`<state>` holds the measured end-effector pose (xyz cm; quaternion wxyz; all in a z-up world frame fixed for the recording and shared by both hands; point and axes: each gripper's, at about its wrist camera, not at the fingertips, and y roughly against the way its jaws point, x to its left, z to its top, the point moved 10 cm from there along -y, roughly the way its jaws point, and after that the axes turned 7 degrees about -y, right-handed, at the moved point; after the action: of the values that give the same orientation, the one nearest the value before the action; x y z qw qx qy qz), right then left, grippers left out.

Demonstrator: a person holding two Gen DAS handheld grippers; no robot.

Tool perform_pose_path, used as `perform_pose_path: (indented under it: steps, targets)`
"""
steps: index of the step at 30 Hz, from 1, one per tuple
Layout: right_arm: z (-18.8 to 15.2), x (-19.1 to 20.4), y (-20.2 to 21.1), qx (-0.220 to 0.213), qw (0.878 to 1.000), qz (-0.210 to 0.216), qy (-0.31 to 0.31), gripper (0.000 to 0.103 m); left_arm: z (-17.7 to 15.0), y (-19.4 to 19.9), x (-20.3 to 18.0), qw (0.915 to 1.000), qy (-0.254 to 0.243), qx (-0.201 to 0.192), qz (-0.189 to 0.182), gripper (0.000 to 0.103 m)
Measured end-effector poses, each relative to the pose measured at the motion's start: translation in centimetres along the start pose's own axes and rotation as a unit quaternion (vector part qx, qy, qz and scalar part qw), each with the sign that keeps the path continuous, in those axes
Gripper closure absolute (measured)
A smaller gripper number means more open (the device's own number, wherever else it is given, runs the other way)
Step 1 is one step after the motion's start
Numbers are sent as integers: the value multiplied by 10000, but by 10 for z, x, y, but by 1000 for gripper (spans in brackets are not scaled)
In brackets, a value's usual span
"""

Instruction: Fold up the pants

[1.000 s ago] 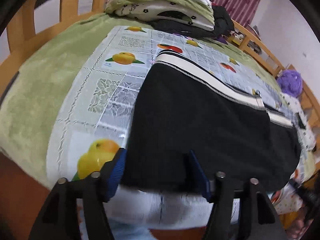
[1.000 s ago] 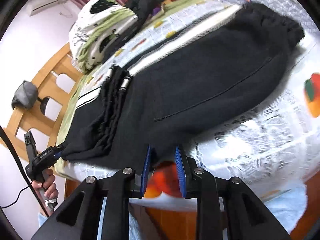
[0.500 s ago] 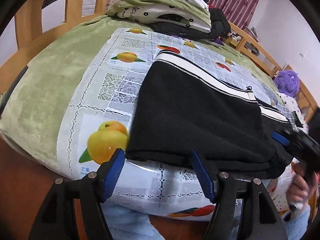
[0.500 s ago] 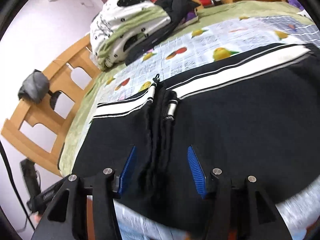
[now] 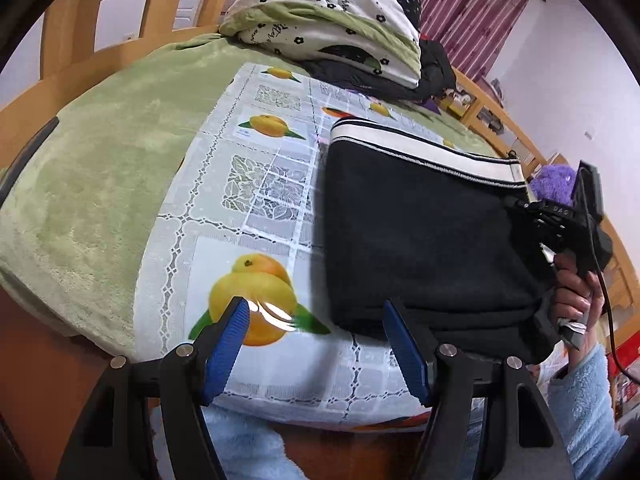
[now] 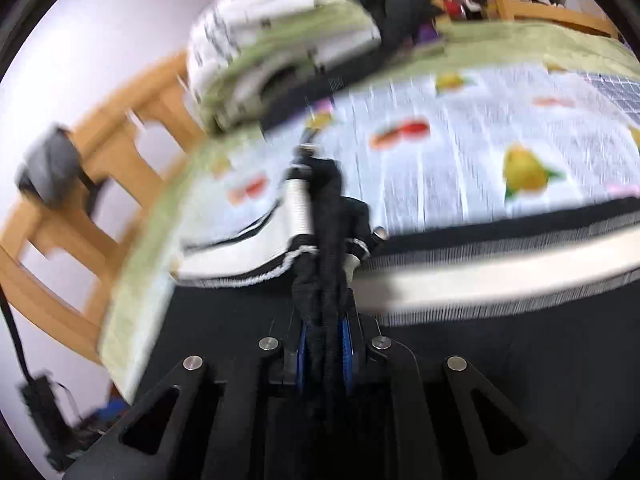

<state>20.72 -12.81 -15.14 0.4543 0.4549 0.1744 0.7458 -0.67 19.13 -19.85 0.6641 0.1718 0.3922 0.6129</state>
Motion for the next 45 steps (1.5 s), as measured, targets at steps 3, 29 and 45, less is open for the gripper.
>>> perform_pose_path:
  steps: [3,29,45]
  targets:
    - [-19,-19,-37,687,9949,-670,308,77,3,-4,-6,9999,47,-9,-129,36]
    - [-135,-34,40,754,9968,-93,-251,79,20,5,-46,9985,-510,-143,157,36]
    - [-136,-37,41,526,9984,-173,-149,80,19,-30,-68,9976,-621,72,292,36]
